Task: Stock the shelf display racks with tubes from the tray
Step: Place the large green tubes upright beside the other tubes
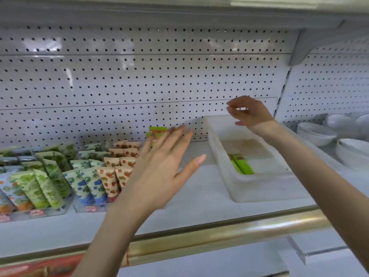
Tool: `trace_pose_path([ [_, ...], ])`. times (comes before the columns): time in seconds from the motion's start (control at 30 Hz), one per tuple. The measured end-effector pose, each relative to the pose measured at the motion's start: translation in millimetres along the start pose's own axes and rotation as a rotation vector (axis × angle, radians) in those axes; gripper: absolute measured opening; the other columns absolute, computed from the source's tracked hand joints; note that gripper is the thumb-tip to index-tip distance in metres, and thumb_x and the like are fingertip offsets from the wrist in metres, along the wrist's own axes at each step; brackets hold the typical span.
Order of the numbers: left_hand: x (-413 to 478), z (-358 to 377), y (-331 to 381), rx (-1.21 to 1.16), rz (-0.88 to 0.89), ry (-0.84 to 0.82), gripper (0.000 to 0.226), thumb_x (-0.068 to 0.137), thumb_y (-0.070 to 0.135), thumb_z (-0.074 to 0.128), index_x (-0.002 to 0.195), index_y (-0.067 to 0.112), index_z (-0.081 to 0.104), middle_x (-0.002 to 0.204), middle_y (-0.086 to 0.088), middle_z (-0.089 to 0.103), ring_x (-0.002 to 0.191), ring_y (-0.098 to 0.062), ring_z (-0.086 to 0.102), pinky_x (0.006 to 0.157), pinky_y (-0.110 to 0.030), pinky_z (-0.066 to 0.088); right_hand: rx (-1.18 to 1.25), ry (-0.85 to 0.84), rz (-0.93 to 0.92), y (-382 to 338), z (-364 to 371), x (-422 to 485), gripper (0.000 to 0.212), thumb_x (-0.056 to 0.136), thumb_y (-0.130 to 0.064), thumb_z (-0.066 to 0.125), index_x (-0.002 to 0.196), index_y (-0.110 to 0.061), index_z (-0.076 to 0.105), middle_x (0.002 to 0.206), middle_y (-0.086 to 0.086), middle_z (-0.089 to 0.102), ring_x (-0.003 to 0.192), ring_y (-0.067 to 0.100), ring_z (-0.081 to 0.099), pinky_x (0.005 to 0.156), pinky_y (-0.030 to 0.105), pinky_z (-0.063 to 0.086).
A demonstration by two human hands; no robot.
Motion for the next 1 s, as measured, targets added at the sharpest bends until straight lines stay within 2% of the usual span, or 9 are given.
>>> trace_pose_path([
  [0.13, 11, 17, 29, -0.064, 0.03, -0.053, 0.075, 0.088, 0.063, 0.01, 0.142, 0.018, 0.037, 0.148, 0.0, 0.036, 0.136, -0.016, 0.029, 0.112, -0.029, 0.011, -0.116, -0.129, 0.16, 40, -6, 1, 0.027, 0.091, -0.022, 0.059, 0.117, -0.015, 0.055, 0.111, -0.002, 0.056, 0.103, 0.019, 0.057, 0.083, 0.034, 0.05],
  [0.23, 19, 34, 44, -0.105, 0.031, -0.136, 0.08, 0.083, 0.066, 0.003, 0.146, 0.023, 0.026, 0.154, 0.006, 0.023, 0.14, -0.012, 0.018, 0.113, -0.029, 0.006, -0.291, -0.281, 0.298, 69, -2, 3, 0.044, 0.09, -0.028, 0.06, 0.13, -0.016, 0.045, 0.118, -0.002, 0.051, 0.111, 0.022, 0.055, 0.086, 0.035, 0.051],
  [0.33, 27, 54, 54, -0.103, 0.031, -0.199, 0.086, 0.077, 0.068, -0.005, 0.148, 0.026, 0.019, 0.156, 0.009, 0.016, 0.141, -0.008, 0.011, 0.115, -0.031, 0.006, -0.444, -0.432, 0.433, 95, 5, 4, 0.053, 0.09, -0.022, 0.059, 0.137, -0.013, 0.036, 0.126, 0.004, 0.05, 0.111, 0.025, 0.056, 0.09, 0.04, 0.053],
  [0.43, 32, 71, 61, -0.134, 0.032, -0.241, 0.087, 0.075, 0.068, -0.006, 0.147, 0.027, 0.019, 0.155, 0.009, 0.017, 0.14, -0.007, 0.011, 0.116, -0.032, 0.01, -0.559, -0.549, 0.523, 112, 15, 4, 0.051, 0.09, -0.02, 0.059, 0.134, -0.006, 0.037, 0.128, 0.012, 0.053, 0.105, 0.023, 0.059, 0.084, 0.043, 0.055],
  [0.57, 37, 82, 64, -0.192, 0.025, -0.27, 0.087, 0.075, 0.069, -0.003, 0.147, 0.027, 0.02, 0.155, 0.009, 0.018, 0.14, -0.006, 0.012, 0.116, -0.032, 0.012, -0.698, -0.679, 0.614, 138, 27, -5, 0.041, 0.091, -0.018, 0.059, 0.124, 0.004, 0.047, 0.124, 0.017, 0.057, 0.105, 0.029, 0.062, 0.081, 0.044, 0.055],
  [0.67, 39, 87, 62, -0.224, 0.012, -0.289, 0.082, 0.08, 0.071, 0.003, 0.147, 0.027, 0.021, 0.155, 0.01, 0.018, 0.14, -0.004, 0.012, 0.116, -0.029, 0.011, -0.692, -0.73, 0.68, 158, 30, -12, 0.016, 0.089, -0.017, 0.061, 0.094, -0.002, 0.056, 0.106, 0.014, 0.059, 0.082, 0.022, 0.062, 0.065, 0.038, 0.058],
  [0.73, 40, 90, 58, -0.253, -0.007, -0.306, 0.076, 0.084, 0.067, 0.011, 0.147, 0.027, 0.022, 0.154, 0.011, 0.019, 0.14, -0.003, 0.012, 0.116, -0.029, 0.01, -0.667, -0.739, 0.7, 162, 31, -15, 0.015, 0.087, -0.016, 0.064, 0.086, -0.004, 0.055, 0.094, 0.011, 0.058, 0.075, 0.018, 0.059, 0.057, 0.035, 0.058],
  [0.87, 43, 97, 52, -0.337, -0.052, -0.328, 0.063, 0.092, 0.059, 0.022, 0.146, 0.026, 0.025, 0.153, 0.011, 0.023, 0.139, -0.004, 0.016, 0.111, -0.022, 0.01, -0.561, -0.773, 0.73, 166, 37, -21, 0.022, 0.086, -0.013, 0.065, 0.104, -0.003, 0.058, 0.108, 0.013, 0.059, 0.09, 0.023, 0.06, 0.073, 0.039, 0.056],
  [1.0, 48, 105, 48, -0.431, -0.098, -0.325, 0.056, 0.095, 0.051, 0.028, 0.145, 0.026, 0.028, 0.152, 0.01, 0.025, 0.138, -0.005, 0.02, 0.103, -0.013, 0.011, -0.508, -0.759, 0.632, 155, 41, -13, 0.028, 0.086, -0.016, 0.064, 0.112, -0.008, 0.057, 0.106, 0.01, 0.057, 0.096, 0.022, 0.059, 0.076, 0.035, 0.055],
])
Point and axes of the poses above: each hand's wrist, its own x-axis towards the middle knuckle, its own z-axis out of the palm, y = z × x, the point moved 9 cm from there along x, towards the middle knuckle
